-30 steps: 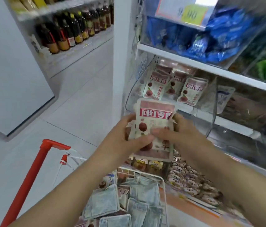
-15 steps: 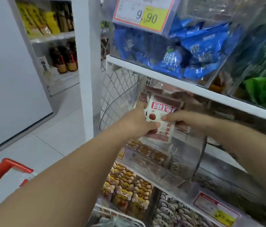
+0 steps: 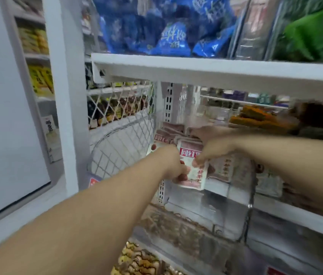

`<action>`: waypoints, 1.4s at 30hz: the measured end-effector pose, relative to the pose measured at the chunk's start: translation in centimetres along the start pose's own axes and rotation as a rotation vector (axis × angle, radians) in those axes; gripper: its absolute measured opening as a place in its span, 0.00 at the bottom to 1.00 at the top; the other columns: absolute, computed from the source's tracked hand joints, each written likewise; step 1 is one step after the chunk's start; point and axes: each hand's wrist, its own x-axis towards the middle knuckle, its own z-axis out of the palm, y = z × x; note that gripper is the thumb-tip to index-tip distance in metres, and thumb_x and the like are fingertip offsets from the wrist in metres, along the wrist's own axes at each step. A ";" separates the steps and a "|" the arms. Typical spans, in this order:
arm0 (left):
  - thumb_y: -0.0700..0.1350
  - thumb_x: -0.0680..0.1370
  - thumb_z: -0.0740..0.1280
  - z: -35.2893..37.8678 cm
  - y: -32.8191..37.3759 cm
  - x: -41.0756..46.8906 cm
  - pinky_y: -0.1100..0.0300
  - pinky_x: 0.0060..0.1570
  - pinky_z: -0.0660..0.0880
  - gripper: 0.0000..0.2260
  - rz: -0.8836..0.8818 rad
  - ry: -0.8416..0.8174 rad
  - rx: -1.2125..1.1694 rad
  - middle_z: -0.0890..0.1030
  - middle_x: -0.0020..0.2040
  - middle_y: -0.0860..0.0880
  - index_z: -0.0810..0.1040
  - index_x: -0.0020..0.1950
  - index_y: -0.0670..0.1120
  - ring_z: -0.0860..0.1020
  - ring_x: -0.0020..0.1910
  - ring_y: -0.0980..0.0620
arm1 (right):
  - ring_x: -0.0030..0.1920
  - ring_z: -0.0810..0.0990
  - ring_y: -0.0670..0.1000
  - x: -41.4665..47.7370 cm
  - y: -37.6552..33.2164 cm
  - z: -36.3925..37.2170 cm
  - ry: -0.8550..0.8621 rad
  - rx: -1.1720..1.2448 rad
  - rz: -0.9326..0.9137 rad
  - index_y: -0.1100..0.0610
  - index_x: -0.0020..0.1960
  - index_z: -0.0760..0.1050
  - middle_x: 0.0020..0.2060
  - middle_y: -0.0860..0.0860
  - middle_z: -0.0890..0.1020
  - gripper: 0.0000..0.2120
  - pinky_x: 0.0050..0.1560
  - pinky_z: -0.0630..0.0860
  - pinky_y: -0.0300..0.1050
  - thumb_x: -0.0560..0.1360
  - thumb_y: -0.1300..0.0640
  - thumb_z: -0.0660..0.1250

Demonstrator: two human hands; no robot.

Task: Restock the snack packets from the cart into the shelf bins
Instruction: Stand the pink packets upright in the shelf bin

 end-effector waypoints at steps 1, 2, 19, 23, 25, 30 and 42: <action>0.54 0.79 0.70 0.1 -0.2 0.4 0.57 0.45 0.75 0.15 0.013 0.005 0.015 0.82 0.46 0.43 0.78 0.49 0.41 0.79 0.46 0.44 | 0.64 0.75 0.54 0.1 -0.3 0.0 -0.001 -0.052 -0.008 0.55 0.75 0.62 0.69 0.53 0.74 0.41 0.64 0.73 0.47 0.70 0.47 0.78; 0.55 0.79 0.70 0.1 -0.3 0.3 0.56 0.48 0.77 0.16 0.015 0.015 0.046 0.83 0.49 0.44 0.79 0.52 0.41 0.80 0.47 0.45 | 0.67 0.73 0.55 0.1 -0.5 -0.2 0.000 -0.081 -0.007 0.56 0.76 0.61 0.70 0.54 0.72 0.43 0.67 0.72 0.48 0.69 0.46 0.78; 0.54 0.81 0.67 -0.6 2.7 -0.2 0.44 0.61 0.78 0.27 0.076 -0.261 0.377 0.67 0.77 0.49 0.63 0.78 0.62 0.74 0.68 0.41 | 0.45 0.76 0.51 0.7 0.3 -1.8 0.152 -0.418 -0.071 0.53 0.51 0.70 0.39 0.46 0.73 0.23 0.36 0.72 0.41 0.71 0.38 0.74; 0.54 0.80 0.68 -1.2 2.9 1.2 0.44 0.63 0.75 0.26 0.111 -0.292 0.419 0.68 0.76 0.52 0.64 0.77 0.63 0.73 0.68 0.43 | 0.46 0.81 0.52 1.7 1.0 -2.1 0.141 -0.429 -0.024 0.54 0.50 0.75 0.44 0.49 0.80 0.25 0.47 0.79 0.46 0.68 0.33 0.73; 0.53 0.80 0.69 -1.4 2.4 1.8 0.44 0.61 0.78 0.24 0.133 -0.272 0.352 0.71 0.74 0.53 0.69 0.75 0.62 0.76 0.65 0.44 | 0.47 0.81 0.53 1.9 1.2 -2.2 0.141 -0.446 -0.010 0.53 0.43 0.73 0.42 0.49 0.79 0.24 0.47 0.78 0.46 0.68 0.32 0.72; 0.54 0.79 0.70 -1.0 1.0 2.5 0.49 0.56 0.79 0.22 0.133 -0.251 0.311 0.72 0.71 0.52 0.71 0.73 0.63 0.78 0.57 0.47 | 0.49 0.78 0.53 2.1 1.7 -2.0 0.193 -0.451 0.015 0.55 0.47 0.73 0.42 0.49 0.76 0.25 0.54 0.77 0.48 0.72 0.32 0.68; 0.55 0.81 0.67 -0.3 2.3 0.3 0.47 0.72 0.63 0.32 0.166 -0.208 0.618 0.65 0.79 0.50 0.56 0.81 0.59 0.65 0.75 0.43 | 0.40 0.74 0.46 0.9 3.1 -2.5 0.185 -0.404 -0.079 0.55 0.66 0.70 0.53 0.49 0.75 0.26 0.31 0.67 0.36 0.73 0.53 0.76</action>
